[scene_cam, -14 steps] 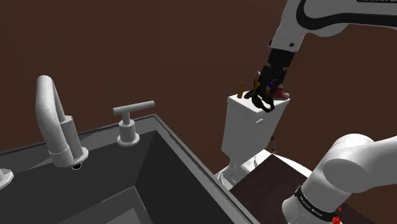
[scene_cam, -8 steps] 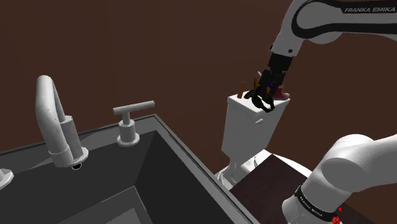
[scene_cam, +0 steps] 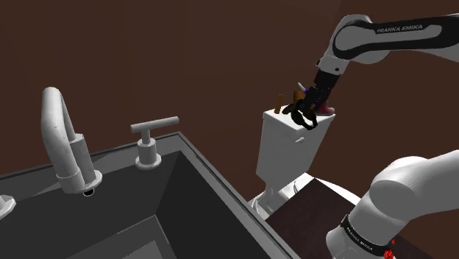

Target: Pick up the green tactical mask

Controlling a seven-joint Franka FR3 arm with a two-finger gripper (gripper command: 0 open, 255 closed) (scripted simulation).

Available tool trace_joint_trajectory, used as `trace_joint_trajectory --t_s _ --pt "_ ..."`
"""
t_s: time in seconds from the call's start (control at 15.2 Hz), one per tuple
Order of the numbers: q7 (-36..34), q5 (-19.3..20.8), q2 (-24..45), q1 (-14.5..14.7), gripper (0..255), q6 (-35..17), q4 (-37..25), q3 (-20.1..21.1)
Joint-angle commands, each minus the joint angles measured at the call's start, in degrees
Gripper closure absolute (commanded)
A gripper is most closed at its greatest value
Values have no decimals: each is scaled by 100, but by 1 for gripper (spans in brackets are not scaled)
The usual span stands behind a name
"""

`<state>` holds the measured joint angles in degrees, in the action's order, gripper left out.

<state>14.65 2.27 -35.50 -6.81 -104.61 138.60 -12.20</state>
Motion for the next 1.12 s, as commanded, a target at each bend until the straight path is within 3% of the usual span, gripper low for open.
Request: trace_joint_trajectory --t_s 0.0,0.59,1.06 --pt "199 68 266 -38 0 -294 -68 -173" --pt "1330 74 1534 -177 0 -1405 -619 -1119" --pt "2432 -557 2796 -187 0 -2036 -1436 -1819"
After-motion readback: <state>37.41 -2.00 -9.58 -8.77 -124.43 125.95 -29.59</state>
